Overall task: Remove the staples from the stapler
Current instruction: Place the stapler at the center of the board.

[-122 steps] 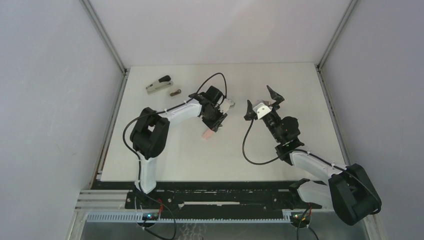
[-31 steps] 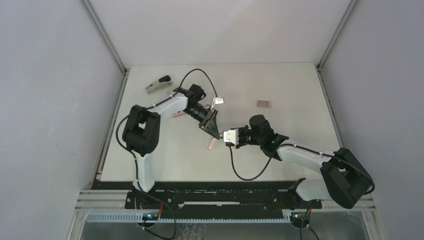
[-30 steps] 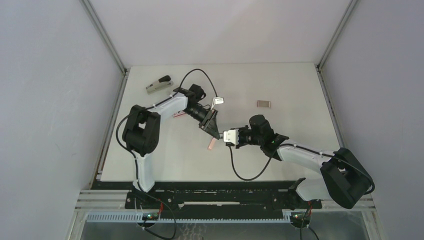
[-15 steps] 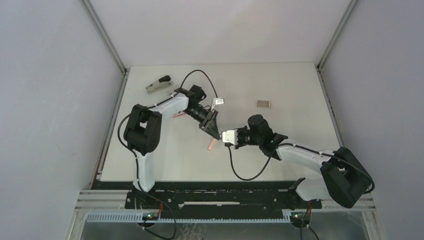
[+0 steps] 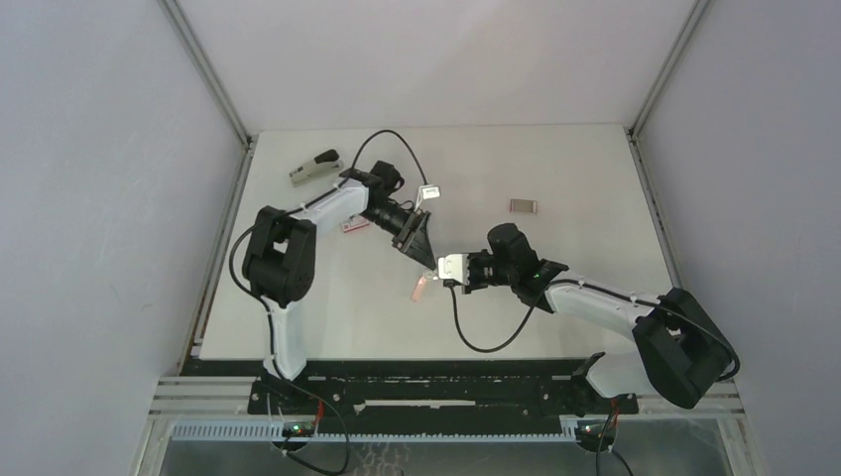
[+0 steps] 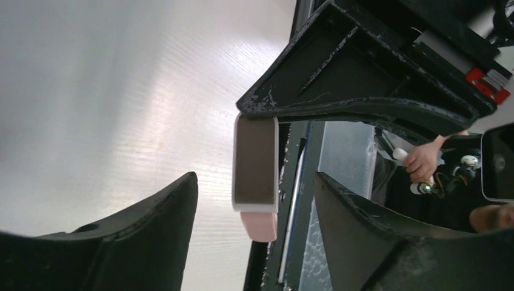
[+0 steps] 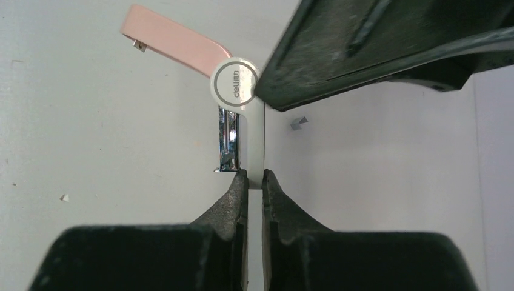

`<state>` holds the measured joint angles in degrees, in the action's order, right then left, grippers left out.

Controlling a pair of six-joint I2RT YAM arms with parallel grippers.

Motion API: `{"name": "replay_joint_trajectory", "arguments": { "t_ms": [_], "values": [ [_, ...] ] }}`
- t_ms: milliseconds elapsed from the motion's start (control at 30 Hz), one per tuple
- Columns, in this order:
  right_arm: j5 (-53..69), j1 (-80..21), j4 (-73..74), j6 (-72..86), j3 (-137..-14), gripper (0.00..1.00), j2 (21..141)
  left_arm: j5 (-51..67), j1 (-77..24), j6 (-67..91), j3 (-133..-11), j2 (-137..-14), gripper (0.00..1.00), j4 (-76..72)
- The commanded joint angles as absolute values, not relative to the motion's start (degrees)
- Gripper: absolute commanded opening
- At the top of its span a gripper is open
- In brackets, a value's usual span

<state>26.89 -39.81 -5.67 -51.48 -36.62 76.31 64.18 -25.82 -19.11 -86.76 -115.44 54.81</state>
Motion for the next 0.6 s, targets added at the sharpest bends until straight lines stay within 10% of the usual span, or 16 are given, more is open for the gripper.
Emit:
{"name": "replay_joint_trajectory", "arguments": {
  "t_ms": [0, 200, 567],
  "values": [
    [29.8, -39.2, -5.2, -47.9, -40.2, 0.00, 77.0, 64.2, -21.3, -20.1, -90.8, -110.6, 0.79, 54.9],
    [32.3, -36.7, -2.0, -39.3, -44.2, 0.00, 78.6, 62.9, -13.4, -19.7, -91.8, -107.2, 1.00, 55.0],
    [45.5, -24.8, 13.6, -7.8, -65.0, 0.00, 94.3, 60.2, 1.6, -18.5, -82.4, -97.7, 1.00, 50.6]
  ]
}}
